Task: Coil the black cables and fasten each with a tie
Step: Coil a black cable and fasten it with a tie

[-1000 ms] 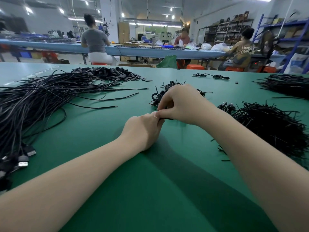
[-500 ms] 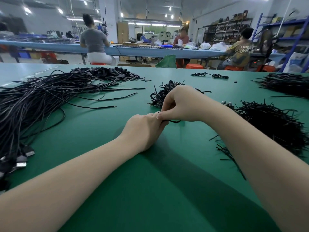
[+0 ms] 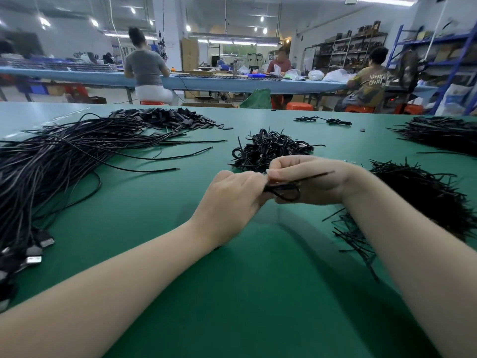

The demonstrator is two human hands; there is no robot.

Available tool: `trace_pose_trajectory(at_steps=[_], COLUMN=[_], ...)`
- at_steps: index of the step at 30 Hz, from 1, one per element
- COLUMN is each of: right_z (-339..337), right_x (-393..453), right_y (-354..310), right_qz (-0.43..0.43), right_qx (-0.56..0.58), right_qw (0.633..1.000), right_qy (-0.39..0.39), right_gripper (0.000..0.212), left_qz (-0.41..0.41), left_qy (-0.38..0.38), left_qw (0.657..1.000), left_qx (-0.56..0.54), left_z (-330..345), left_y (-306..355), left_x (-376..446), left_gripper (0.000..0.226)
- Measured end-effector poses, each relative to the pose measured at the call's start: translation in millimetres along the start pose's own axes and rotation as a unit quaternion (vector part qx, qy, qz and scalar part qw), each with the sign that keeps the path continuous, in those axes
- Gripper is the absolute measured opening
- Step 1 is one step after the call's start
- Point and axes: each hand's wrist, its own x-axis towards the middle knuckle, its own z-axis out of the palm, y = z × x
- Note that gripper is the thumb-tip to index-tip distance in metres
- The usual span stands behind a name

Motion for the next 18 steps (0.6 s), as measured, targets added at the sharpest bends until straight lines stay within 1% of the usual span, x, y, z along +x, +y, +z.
trace_pose_trajectory(at_steps=[1, 3, 5, 7, 10, 13, 15, 18], right_z=[4.0, 14.5, 26.2, 33.4, 38.7, 43.8, 46.1, 46.8], right_x=[7.5, 21.8, 33.6, 40.9, 46.5, 49.9, 50.1, 48.8], right_y=[5.7, 14.9, 22.4, 29.5, 34.3, 36.6, 37.8, 38.9], right_qz=[-0.016, -0.045, -0.062, -0.071, -0.096, -0.113, -0.109, -0.094], right_qx=[0.057, 0.151, 0.206, 0.213, 0.169, 0.164, 0.174, 0.177], right_qw=[0.998, 0.985, 0.970, 0.961, 0.953, 0.939, 0.937, 0.940], right_qy=[0.018, 0.065, 0.113, 0.160, 0.234, 0.279, 0.283, 0.276], right_gripper=[0.017, 0.014, 0.009, 0.012, 0.016, 0.017, 0.017, 0.016], left_qz=[-0.057, -0.165, -0.225, -0.270, -0.355, -0.398, -0.405, -0.409], left_qy=[-0.006, -0.008, 0.013, 0.013, -0.010, -0.015, -0.010, -0.010], left_qw=[0.997, 0.969, 0.944, 0.921, 0.879, 0.852, 0.834, 0.803], left_qx=[-0.056, -0.186, -0.243, -0.281, -0.319, -0.341, -0.375, -0.434], left_z=[-0.1, 0.0, 1.9, 6.3, 11.7, 14.1, 14.6, 16.0], left_y=[-1.3, -4.0, -7.2, -12.0, -19.9, -25.5, -27.2, -29.8], left_x=[-0.7, -2.4, -3.6, -4.2, -2.8, -2.1, -1.6, -1.4], left_gripper=[0.033, 0.022, 0.019, 0.023, 0.026, 0.015, 0.010, 0.011])
